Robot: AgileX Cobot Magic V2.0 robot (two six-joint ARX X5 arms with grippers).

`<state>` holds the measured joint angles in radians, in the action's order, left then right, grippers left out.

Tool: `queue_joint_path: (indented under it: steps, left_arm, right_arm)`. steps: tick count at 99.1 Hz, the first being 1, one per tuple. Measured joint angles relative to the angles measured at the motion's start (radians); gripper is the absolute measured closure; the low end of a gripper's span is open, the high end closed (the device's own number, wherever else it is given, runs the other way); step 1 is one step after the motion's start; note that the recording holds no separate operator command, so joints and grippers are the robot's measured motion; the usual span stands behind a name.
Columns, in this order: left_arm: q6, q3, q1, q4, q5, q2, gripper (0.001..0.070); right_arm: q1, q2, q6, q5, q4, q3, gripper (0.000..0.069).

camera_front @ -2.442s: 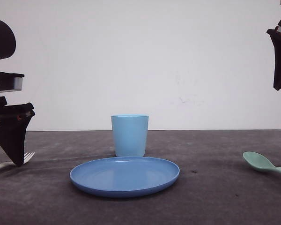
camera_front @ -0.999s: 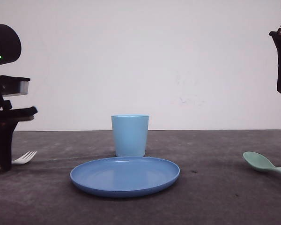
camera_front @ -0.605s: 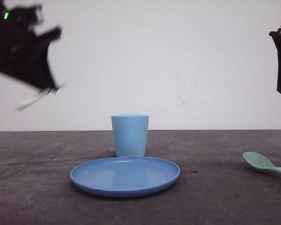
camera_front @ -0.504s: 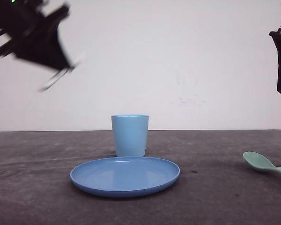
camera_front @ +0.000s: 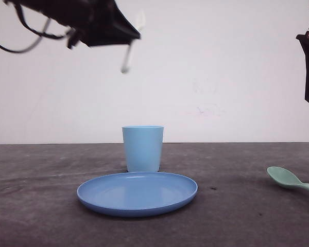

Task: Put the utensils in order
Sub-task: 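Lift the white fork with the left gripper and lower it into the cup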

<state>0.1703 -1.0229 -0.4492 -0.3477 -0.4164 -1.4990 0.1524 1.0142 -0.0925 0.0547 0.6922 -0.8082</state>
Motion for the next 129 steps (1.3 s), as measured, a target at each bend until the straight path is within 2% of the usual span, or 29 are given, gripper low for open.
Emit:
queue_joint_path:
  steps: [31,55,83,115,129]
  left_arm:
    - [-0.106,0.0,-0.035,-0.105,0.0,-0.175,0.0664]
    - [-0.126,0.0,-0.035,-0.105,0.0,-0.281,0.0664]
    - [-0.132,0.0,-0.035,-0.105,0.0,-0.309,0.0664]
    - [-0.207,0.0,-0.035,-0.047,0.001,-0.309,0.0664]
    - [-0.219,0.0,-0.035,-0.034,0.001,-0.309,0.0664]
  right_arm:
    - [0.0,0.0,0.0,0.0,0.006,0.0,0.0011]
    - [0.0,0.0,0.0,0.0,0.018,0.0,0.0011]
    - [0.0,0.0,0.0,0.0,0.024,0.0,0.0011]
    - [0.0,0.0,0.0,0.0,0.023,0.0,0.0011]
    - [0.0,0.0,0.0,0.0,0.023,0.0,0.0011]
